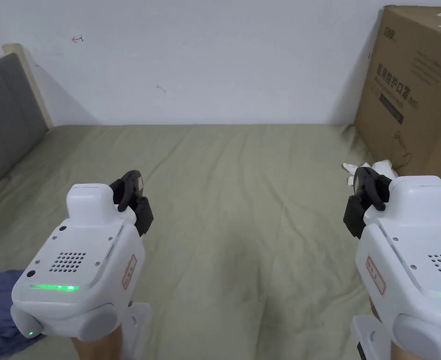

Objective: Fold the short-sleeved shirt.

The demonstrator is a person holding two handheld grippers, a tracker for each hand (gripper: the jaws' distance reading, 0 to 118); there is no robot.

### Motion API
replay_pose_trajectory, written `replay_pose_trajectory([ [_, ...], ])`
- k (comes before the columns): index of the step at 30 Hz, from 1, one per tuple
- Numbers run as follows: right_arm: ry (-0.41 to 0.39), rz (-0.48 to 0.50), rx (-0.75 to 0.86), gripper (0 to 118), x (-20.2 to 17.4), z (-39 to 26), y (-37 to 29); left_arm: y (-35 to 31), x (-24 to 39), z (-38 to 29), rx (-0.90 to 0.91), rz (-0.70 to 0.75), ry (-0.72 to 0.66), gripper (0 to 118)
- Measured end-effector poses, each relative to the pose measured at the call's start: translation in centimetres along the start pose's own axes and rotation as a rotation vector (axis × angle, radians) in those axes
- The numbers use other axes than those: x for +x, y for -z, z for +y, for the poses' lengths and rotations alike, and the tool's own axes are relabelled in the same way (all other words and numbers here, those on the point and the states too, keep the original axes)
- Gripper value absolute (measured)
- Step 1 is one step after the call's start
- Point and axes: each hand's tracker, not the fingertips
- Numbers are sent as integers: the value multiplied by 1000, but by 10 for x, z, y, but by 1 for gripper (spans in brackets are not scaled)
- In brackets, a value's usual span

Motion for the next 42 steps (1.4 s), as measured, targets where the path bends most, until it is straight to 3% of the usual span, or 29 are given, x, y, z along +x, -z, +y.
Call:
replay_pose_trajectory([
  [19, -1, 1, -5, 4, -2, -1, 2, 0, -7, -3, -5, 28, -6, 4],
  [22, -6, -3, -6, 10, -3, -1, 3, 0, -8, -3, -7, 30, -14, 15],
  [24, -2, -4, -6, 19, -3, 0, 3, 0, -9, -4, -7, 22, -17, 36],
  [25, -2, -9, -3, 30, -3, 0, 3, -1, -8, -4, 0, 31, -12, 59],
  [26, -2, -14, -2, 51, -3, 0, 3, -1, -6, -5, 14, 45, -6, 83],
  [29, 10, -10, -14, 109, -2, 0, 5, -5, -6, -5, 45, 45, -2, 88],
  [30, 9, -16, -16, 118, -2, -1, 5, -4, -6, -3, 43, 43, 0, 94],
  [32, 8, -21, -7, 118, -2, -2, 4, -2, -5, -3, 35, 41, 8, 117],
  [42, 15, -45, -2, 118, 1, 3, -3, -4, 1, -4, 47, 33, 19, 118],
])
